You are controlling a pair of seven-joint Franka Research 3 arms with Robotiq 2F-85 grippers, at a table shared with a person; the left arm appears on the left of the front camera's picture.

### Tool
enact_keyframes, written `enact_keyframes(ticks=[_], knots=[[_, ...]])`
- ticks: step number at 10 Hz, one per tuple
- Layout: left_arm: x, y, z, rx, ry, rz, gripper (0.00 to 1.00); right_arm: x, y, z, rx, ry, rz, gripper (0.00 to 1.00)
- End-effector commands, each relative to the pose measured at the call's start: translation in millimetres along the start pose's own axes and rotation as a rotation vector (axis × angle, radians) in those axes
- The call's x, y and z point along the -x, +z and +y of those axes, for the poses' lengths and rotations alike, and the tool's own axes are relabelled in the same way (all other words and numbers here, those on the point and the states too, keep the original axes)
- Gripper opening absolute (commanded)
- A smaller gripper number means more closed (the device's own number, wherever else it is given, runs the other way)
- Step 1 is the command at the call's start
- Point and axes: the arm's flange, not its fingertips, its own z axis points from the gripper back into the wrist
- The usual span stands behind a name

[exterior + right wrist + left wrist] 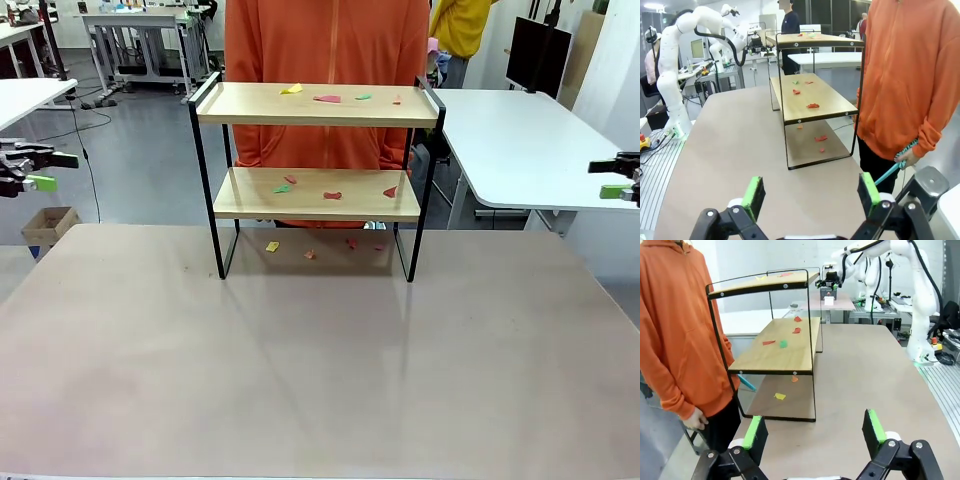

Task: Clean the shelf.
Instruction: Pick up the Duster handed by the human.

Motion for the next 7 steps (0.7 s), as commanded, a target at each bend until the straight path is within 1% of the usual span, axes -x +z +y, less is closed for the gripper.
enact_keyframes(ticks=[1,3,7], knots=[[4,7,-4,-0.001,-0.04,-0.059,1.0,6,-1,-13,0.002,0.012,-0.042,1.0],[11,13,-4,-0.034,-0.046,-0.064,1.0,15,-5,-18,0.008,0.025,-0.05,1.0],[16,8,-4,-0.058,-0.063,-0.071,1.0,24,-6,-21,0.025,0.043,-0.054,1.0]])
